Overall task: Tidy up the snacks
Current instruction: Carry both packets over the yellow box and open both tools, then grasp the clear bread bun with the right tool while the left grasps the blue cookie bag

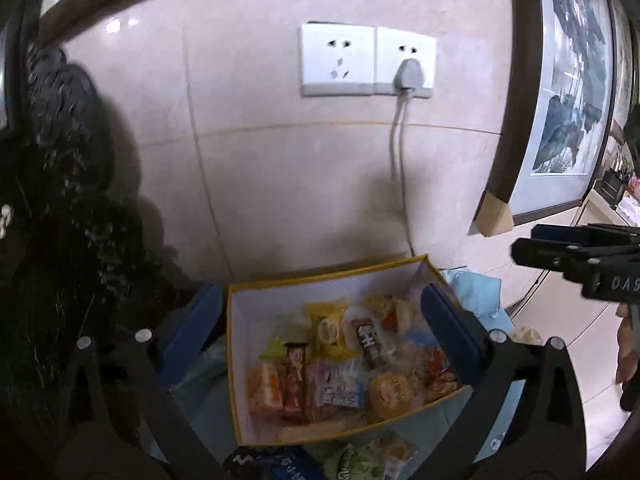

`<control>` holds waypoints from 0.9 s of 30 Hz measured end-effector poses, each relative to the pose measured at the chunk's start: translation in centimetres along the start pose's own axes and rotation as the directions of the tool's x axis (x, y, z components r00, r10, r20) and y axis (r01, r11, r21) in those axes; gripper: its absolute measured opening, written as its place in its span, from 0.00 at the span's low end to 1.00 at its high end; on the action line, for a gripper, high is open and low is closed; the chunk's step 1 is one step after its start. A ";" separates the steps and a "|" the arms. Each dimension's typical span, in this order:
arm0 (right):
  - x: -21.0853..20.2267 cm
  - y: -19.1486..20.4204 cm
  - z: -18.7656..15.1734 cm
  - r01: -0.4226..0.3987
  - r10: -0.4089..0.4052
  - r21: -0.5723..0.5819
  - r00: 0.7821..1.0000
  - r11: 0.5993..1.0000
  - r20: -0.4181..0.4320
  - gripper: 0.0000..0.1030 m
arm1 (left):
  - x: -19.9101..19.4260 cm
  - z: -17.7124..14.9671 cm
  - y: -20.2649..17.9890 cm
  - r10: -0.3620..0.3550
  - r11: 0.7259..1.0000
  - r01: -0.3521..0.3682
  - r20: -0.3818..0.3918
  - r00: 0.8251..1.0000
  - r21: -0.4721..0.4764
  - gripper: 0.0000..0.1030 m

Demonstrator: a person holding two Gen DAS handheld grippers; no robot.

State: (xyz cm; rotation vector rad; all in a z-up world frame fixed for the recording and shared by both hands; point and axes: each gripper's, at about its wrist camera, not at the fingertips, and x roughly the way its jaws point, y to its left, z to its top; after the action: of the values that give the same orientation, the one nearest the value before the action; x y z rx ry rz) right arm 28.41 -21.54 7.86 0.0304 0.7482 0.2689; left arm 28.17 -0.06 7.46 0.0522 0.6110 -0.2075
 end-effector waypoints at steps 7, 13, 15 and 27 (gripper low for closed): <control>1.4 0.5 -4.5 -0.043 0.043 0.002 0.997 0.999 -0.069 0.56 | 0.0 -5.6 4.1 0.070 0.991 -0.076 -0.053 0.996 -0.109 0.98; 2.2 3.0 -11.6 -0.161 0.156 -0.025 0.976 0.987 -0.153 0.57 | -0.8 -12.7 4.8 0.059 0.987 -0.074 -0.108 0.992 -0.145 0.98; 3.5 3.4 -14.7 -0.163 0.153 -0.029 0.964 0.986 -0.216 0.57 | -0.2 -15.9 4.9 0.034 0.985 -0.060 -0.161 0.986 -0.161 0.98; 11.4 5.6 -23.0 -0.100 0.037 -0.144 0.921 0.984 -0.387 0.57 | 4.0 -23.0 5.4 0.067 0.988 -0.109 -0.322 0.944 -0.114 0.98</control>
State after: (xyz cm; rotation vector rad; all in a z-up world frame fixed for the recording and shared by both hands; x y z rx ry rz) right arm 19.53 -14.83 -15.93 -0.1551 1.1153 0.4094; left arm 19.53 7.04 -13.75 -0.0142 0.9406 -0.0712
